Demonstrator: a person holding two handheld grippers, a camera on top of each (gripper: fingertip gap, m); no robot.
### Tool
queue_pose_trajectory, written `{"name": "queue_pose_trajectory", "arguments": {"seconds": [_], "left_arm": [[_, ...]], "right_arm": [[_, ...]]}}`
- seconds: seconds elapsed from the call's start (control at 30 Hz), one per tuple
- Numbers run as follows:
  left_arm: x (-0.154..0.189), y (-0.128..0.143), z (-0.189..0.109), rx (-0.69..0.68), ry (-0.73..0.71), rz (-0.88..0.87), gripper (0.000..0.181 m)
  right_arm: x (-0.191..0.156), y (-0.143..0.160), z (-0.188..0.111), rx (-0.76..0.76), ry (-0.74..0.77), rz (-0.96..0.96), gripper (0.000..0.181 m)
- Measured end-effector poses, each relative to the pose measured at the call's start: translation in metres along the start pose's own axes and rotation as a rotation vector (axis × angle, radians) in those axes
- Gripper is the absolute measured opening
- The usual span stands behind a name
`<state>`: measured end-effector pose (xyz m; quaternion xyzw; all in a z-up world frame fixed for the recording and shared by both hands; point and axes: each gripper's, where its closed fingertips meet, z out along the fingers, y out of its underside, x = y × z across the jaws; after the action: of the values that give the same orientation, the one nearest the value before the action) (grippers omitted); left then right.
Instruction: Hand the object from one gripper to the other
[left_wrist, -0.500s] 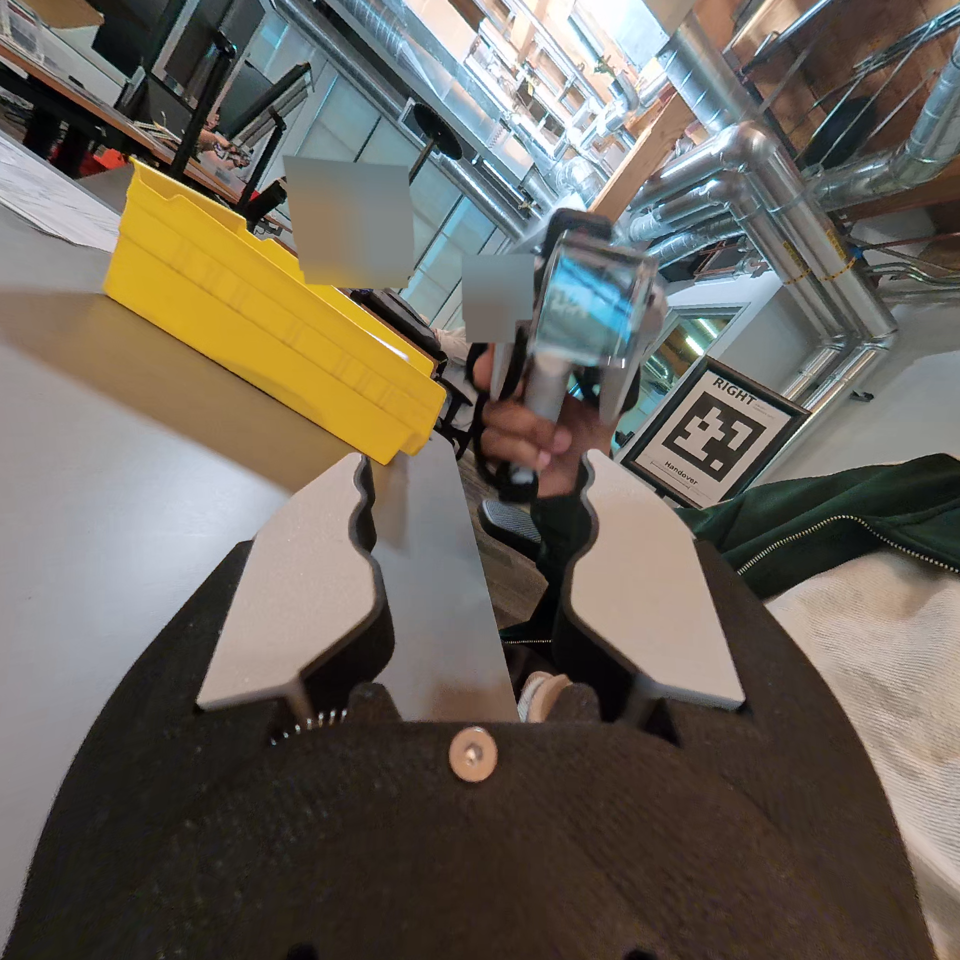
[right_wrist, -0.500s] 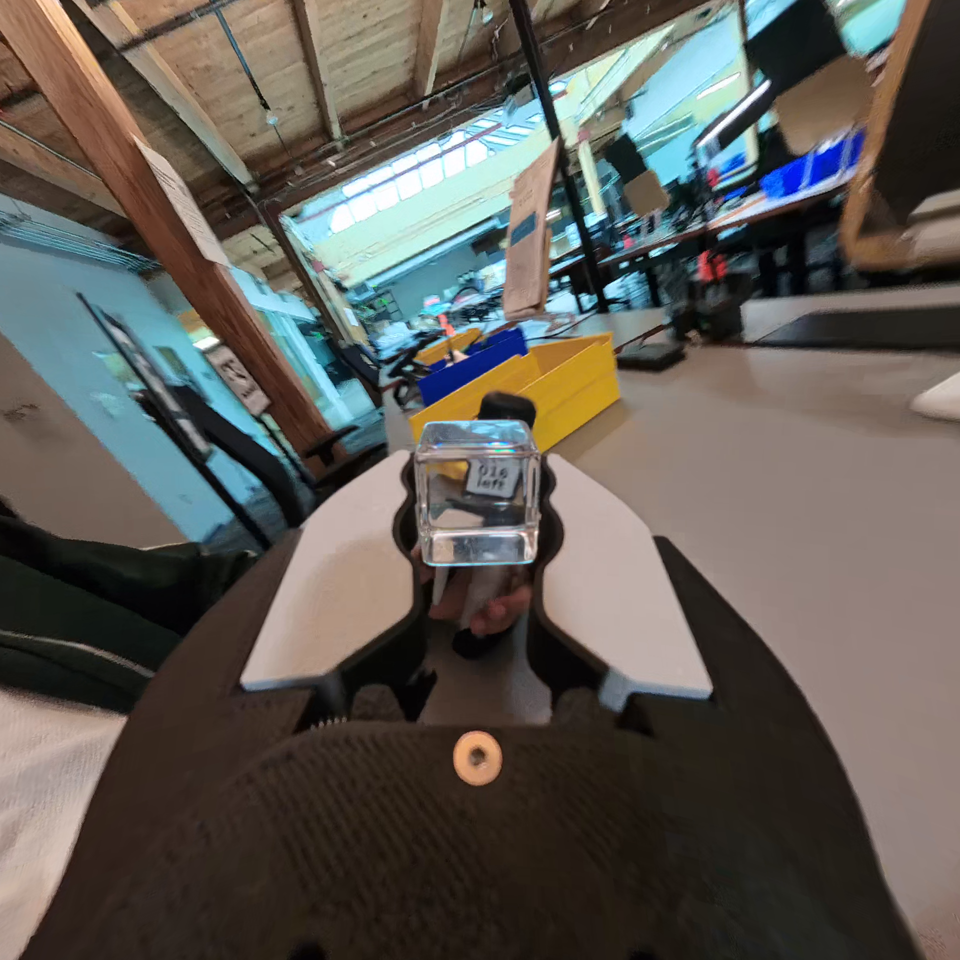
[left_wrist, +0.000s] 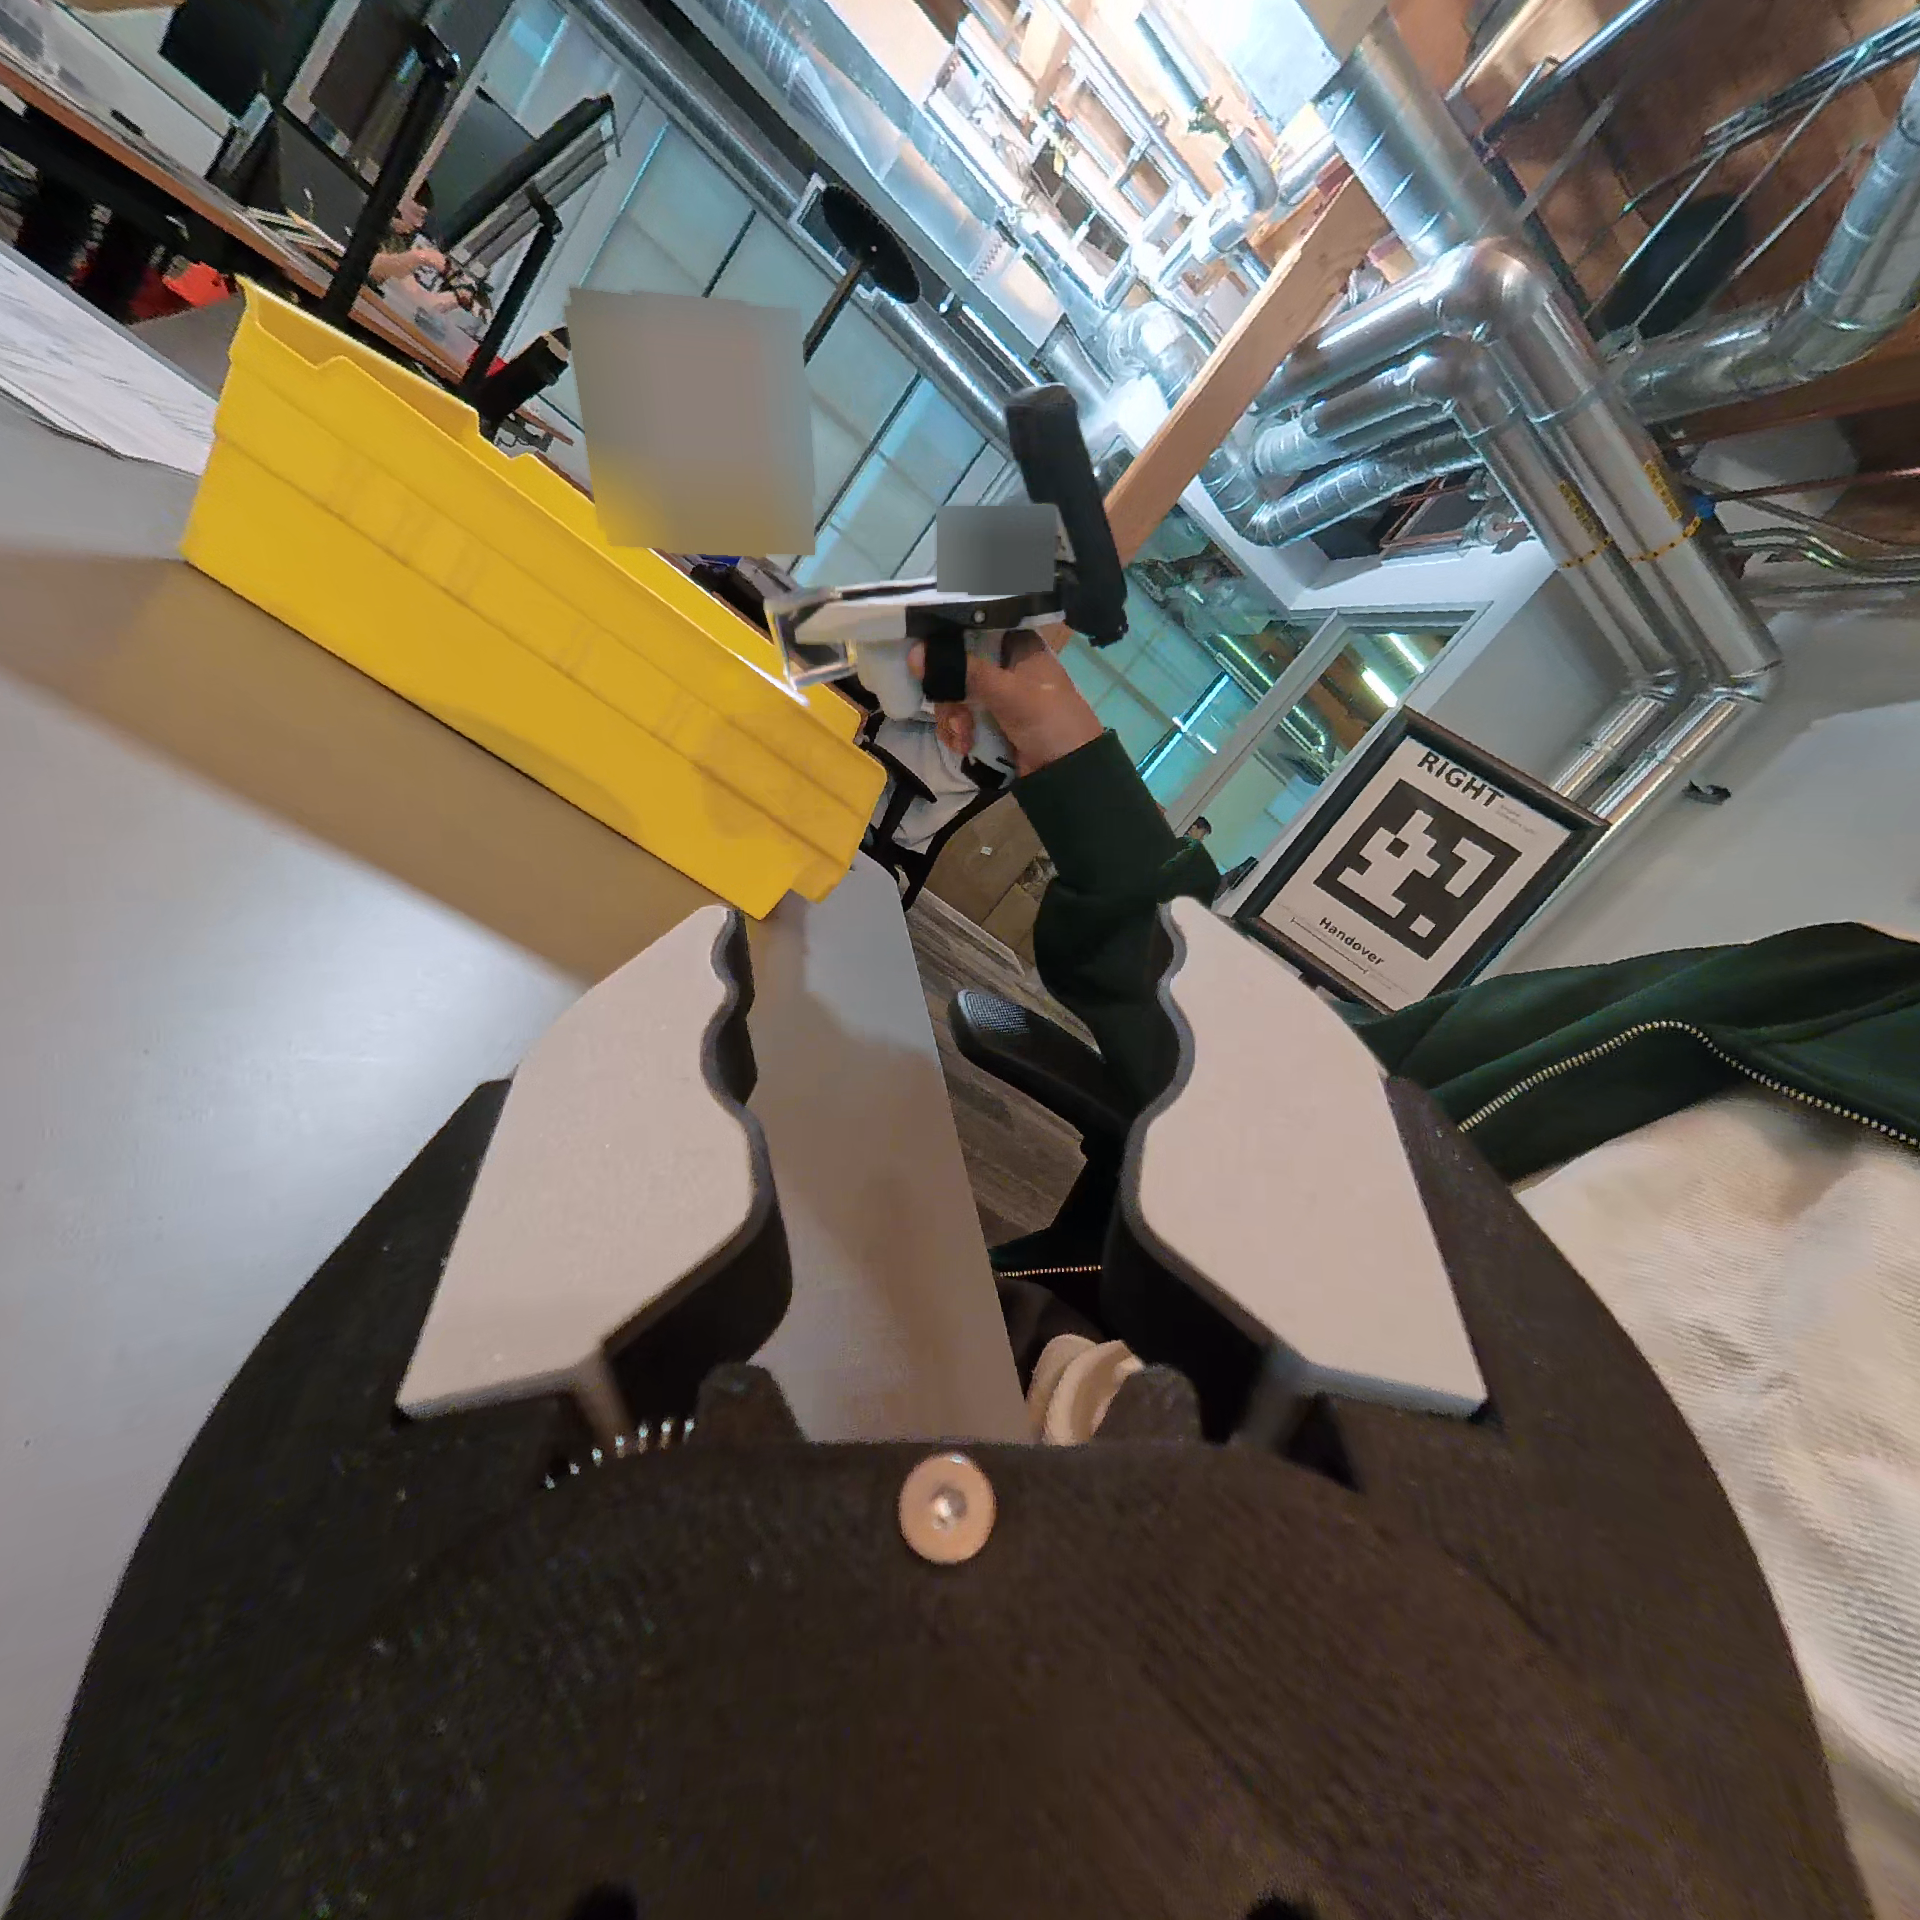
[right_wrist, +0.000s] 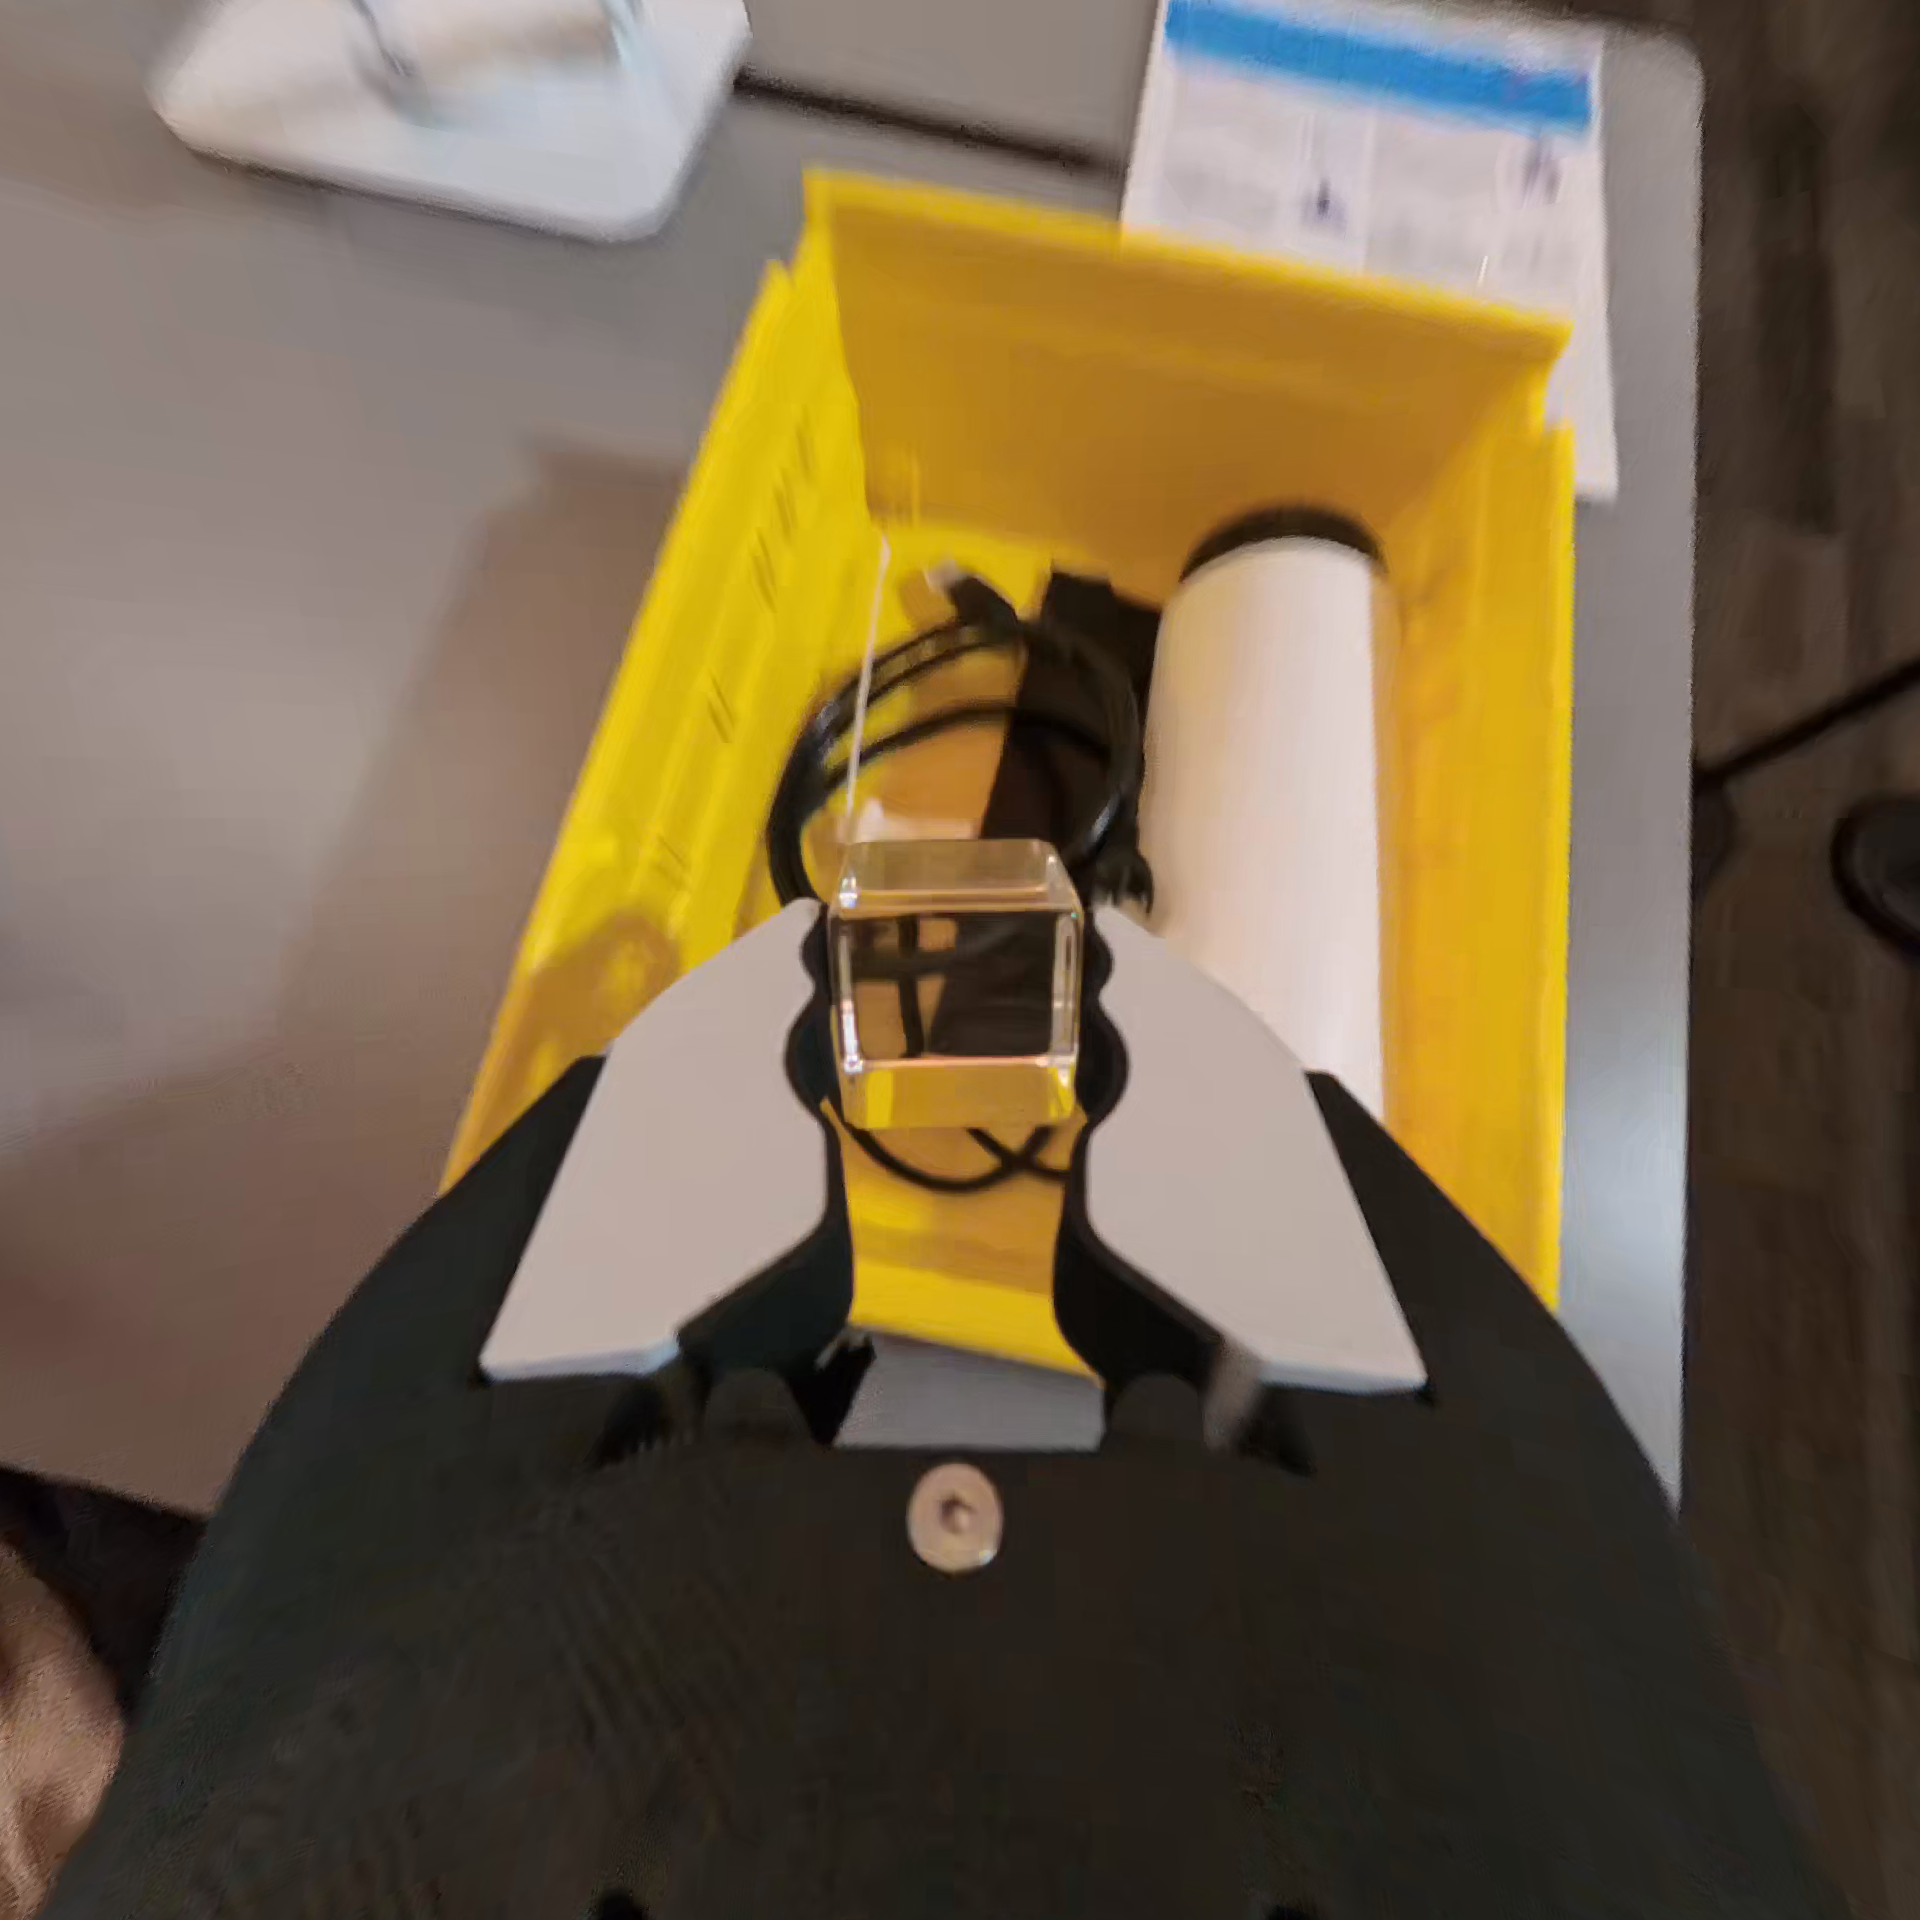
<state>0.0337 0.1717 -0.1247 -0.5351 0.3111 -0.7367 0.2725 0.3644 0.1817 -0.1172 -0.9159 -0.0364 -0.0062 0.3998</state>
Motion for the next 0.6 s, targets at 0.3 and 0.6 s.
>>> {"name": "queue_pose_trajectory", "arguments": {"seconds": [0.3, 0.6], "left_arm": [[-0.001, 0.0, -0.001, 0.001, 0.001, -0.007, 0.074], [-0.002, 0.0, -0.001, 0.001, 0.001, -0.01, 0.074]], "right_arm": [[-0.016, 0.058, 0.034, -0.332, -0.051, 0.012, 0.043], [-0.023, 0.079, 0.054, -0.435, -0.03, 0.012, 0.045]]}}
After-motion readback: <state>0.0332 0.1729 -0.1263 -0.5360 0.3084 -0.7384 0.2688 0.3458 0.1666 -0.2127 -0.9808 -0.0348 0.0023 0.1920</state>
